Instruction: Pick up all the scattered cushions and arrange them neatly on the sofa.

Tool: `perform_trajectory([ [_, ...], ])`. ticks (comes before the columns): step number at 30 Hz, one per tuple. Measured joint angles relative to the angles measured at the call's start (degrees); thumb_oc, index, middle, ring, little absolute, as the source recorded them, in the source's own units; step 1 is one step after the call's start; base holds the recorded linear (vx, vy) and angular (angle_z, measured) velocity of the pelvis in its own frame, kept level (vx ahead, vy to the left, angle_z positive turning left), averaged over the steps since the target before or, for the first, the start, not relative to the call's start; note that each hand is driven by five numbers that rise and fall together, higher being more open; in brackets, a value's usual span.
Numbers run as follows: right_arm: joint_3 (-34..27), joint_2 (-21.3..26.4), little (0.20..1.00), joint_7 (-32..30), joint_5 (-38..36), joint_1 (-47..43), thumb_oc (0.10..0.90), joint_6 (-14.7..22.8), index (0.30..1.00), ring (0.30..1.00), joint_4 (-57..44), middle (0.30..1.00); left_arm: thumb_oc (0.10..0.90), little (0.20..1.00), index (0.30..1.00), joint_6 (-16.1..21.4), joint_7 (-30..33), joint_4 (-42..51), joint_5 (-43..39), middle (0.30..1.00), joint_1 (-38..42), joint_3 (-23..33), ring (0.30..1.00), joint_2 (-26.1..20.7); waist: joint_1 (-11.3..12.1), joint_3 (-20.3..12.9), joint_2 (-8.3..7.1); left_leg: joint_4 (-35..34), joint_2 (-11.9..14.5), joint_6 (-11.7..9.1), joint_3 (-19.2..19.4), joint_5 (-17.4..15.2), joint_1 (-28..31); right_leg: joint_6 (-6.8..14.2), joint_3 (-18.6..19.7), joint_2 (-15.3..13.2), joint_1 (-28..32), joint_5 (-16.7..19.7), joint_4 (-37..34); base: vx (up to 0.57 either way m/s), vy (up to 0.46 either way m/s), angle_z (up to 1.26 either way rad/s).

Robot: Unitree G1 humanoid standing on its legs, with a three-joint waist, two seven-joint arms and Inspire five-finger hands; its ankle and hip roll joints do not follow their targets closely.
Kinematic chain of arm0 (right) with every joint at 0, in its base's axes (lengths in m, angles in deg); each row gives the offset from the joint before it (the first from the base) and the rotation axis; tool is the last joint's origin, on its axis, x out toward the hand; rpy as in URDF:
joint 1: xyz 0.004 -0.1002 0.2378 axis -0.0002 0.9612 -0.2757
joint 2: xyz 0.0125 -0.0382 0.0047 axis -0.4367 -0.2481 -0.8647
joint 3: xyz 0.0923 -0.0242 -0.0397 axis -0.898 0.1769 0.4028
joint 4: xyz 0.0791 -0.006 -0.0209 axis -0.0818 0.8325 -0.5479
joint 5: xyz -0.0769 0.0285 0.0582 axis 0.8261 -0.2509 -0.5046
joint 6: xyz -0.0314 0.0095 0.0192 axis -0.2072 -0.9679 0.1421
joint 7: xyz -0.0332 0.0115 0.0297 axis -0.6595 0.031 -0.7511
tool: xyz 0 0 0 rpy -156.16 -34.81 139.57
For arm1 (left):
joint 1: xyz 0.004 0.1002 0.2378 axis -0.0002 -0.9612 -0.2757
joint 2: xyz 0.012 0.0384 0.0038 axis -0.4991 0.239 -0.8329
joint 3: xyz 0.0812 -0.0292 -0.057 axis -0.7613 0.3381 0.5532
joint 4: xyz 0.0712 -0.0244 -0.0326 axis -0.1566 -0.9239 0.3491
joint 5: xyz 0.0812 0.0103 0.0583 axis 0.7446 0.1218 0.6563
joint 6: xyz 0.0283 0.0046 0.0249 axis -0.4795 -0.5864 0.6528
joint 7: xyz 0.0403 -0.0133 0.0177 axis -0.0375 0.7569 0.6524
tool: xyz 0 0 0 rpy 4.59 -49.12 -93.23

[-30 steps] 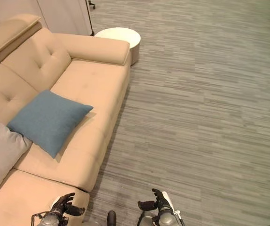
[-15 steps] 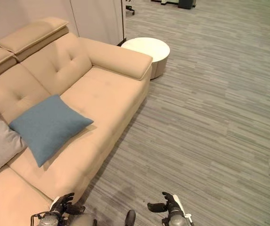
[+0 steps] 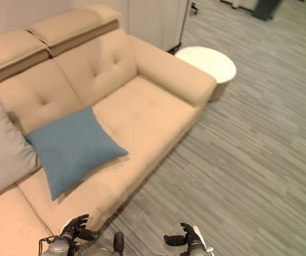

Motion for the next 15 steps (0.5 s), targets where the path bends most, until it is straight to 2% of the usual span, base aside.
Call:
perform_trajectory([
  [1,-0.3,1.0,0.900,0.8,0.8,-1.1,0.800,-0.3,0.900,0.900,-1.6,0.900,0.800,0.900,0.900,-0.1,0.0,0.1,0.1,0.900,-0.6,0.3,0.900,-0.2,0.0,-0.2,-0.22,-0.1,-0.1,-0.3,-1.9,-0.4,0.8,-1.1,0.6,0.2,-1.0,-0.2,-2.8,0.26,-0.129,0.82],
  [2,0.8,3.5,0.900,2.9,2.0,-1.0,0.800,-0.3,0.900,0.900,-3.6,0.900,0.800,0.900,0.900,-0.1,-0.6,0.5,0.2,0.900,-0.6,-0.6,0.900,0.2,-0.2,-0.1,0.43,0.0,-0.2,-0.7,-3.0,-0.7,1.3,-2.4,1.7,0.9,-1.7,0.5,-8.0,0.23,-0.131,0.64],
  [3,-0.3,4.4,0.900,1.0,1.7,-2.3,0.800,0.5,0.900,0.900,-3.2,0.900,0.800,0.900,0.900,-0.1,0.0,0.0,0.2,0.900,-0.2,-2.1,0.900,-0.1,0.1,0.1,1.32,0.2,-0.2,-0.8,-5.4,-1.2,1.4,-3.3,4.1,2.4,-2.2,1.0,-13.6,0.22,-0.132,0.76],
  [4,-2.7,4.7,0.900,-0.1,-0.8,-3.8,0.800,-0.2,0.900,0.900,-3.2,0.900,0.800,0.900,0.900,0.0,0.0,-0.7,0.2,0.900,0.2,-2.2,0.900,-0.2,-0.6,-0.1,1.03,0.2,0.2,-1.6,-7.8,-1.9,1.7,-4.5,6.9,4.5,-2.6,2.1,-18.4,0.18,-0.133,0.87],
  [5,-3.0,5.5,0.900,0.9,-3.6,-3.3,0.800,-0.2,0.900,0.900,-6.9,0.900,0.800,0.900,0.900,0.1,-0.1,-1.7,0.1,0.900,0.7,-2.0,0.900,-0.1,-0.7,0.0,1.37,0.2,0.9,-2.2,-9.6,-2.5,1.8,-5.8,11.0,6.8,-3.3,3.3,-22.6,0.07,-0.084,1.00],
  [6,-2.3,5.9,0.900,0.9,-4.8,-3.3,0.800,0.4,0.900,0.900,-9.4,0.900,0.800,0.900,0.900,0.4,0.0,-2.7,0.1,0.900,0.7,-2.1,0.900,0.2,-0.7,0.1,1.62,0.6,1.3,-2.2,-11.8,-2.5,1.7,-5.5,15.0,8.6,-3.7,5.3,-26.9,0.03,-0.081,0.95],
  [7,-0.5,6.1,0.900,0.5,-5.2,-4.6,0.800,0.2,0.900,0.900,-10.2,0.900,0.800,0.900,0.900,0.5,0.0,-3.2,0.1,0.900,0.2,-2.2,0.900,0.3,-1.4,0.2,1.57,1.0,1.5,-2.5,-13.0,-2.7,1.8,-5.2,15.1,8.9,-3.8,7.5,-30.0,0.00,-0.097,0.92],
  [8,0.8,6.2,0.900,0.4,-5.4,-6.1,0.800,0.6,0.900,0.900,-10.7,0.900,0.800,0.900,0.900,0.4,-0.1,-3.9,0.1,0.900,-0.2,-2.3,0.900,0.0,-1.9,0.0,0.95,1.1,1.1,-2.9,-13.1,-3.1,2.6,-5.9,13.6,8.3,-4.0,11.2,-33.0,0.01,-0.193,0.96],
  [9,0.0,5.9,0.900,0.4,-5.5,-4.8,0.800,1.9,0.900,0.900,-13.7,0.900,0.800,0.900,0.900,0.4,-0.7,-3.6,0.2,0.900,-1.4,-2.3,0.900,0.3,-2.0,-0.1,-0.42,0.6,-0.2,-3.9,-13.7,-3.8,4.6,-8.1,10.4,6.3,-3.4,18.6,-33.1,0.00,-0.237,1.00],
  [10,-1.1,6.1,0.900,1.2,-4.7,-2.5,0.800,4.0,0.900,0.900,-16.1,0.900,0.800,0.900,0.900,0.2,-0.7,-2.7,0.2,0.900,-2.1,-1.5,0.900,0.1,-1.6,0.0,-0.51,0.7,-0.1,-4.9,-14.5,-4.5,5.4,-10.9,8.8,5.9,-2.5,21.4,-32.9,0.02,-0.244,0.90],
  [11,-2.1,5.6,0.900,1.4,-3.6,-2.0,0.800,6.1,0.900,0.900,-14.6,0.900,0.800,0.900,0.900,0.1,-0.1,-1.4,0.1,0.900,-2.9,-1.5,0.900,-0.2,-1.3,-0.4,0.23,1.9,1.1,-5.4,-14.2,-4.3,5.0,-10.7,8.1,6.4,-1.2,21.4,-34.1,0.05,-0.240,1.12],
  [12,-3.2,4.7,0.900,1.7,-3.5,-3.7,0.800,5.4,0.900,0.900,-4.2,0.900,0.800,0.900,0.900,0.2,0.0,-1.7,0.1,0.900,-1.4,-1.6,0.900,-0.3,-1.1,-1.0,0.80,6.0,2.2,-6.7,-14.9,-5.3,2.8,-10.9,4.5,6.7,2.2,20.4,-38.5,0.07,-0.192,1.08],
  [13,-3.5,4.6,0.900,1.7,-3.6,-3.9,0.800,3.1,0.900,0.900,-0.8,0.900,0.800,0.900,0.900,0.6,-0.1,-1.6,0.1,0.900,-0.6,-1.7,0.900,-0.1,-0.6,-1.0,0.78,7.4,1.9,-6.9,-14.6,-5.6,1.8,-10.7,3.7,7.0,3.2,20.6,-39.6,0.06,-0.135,1.08],
  [15,-4.6,4.5,0.900,2.2,-4.7,-2.2,0.800,1.2,0.900,0.900,3.6,0.900,0.800,0.900,0.900,1.2,-0.2,-2.5,0.1,0.900,0.3,-1.5,0.900,1.0,-0.3,-0.9,0.65,9.3,3.1,-7.1,-13.3,-5.7,0.0,-11.2,0.7,7.4,5.6,20.8,-42.8,0.03,-0.045,0.75],
])
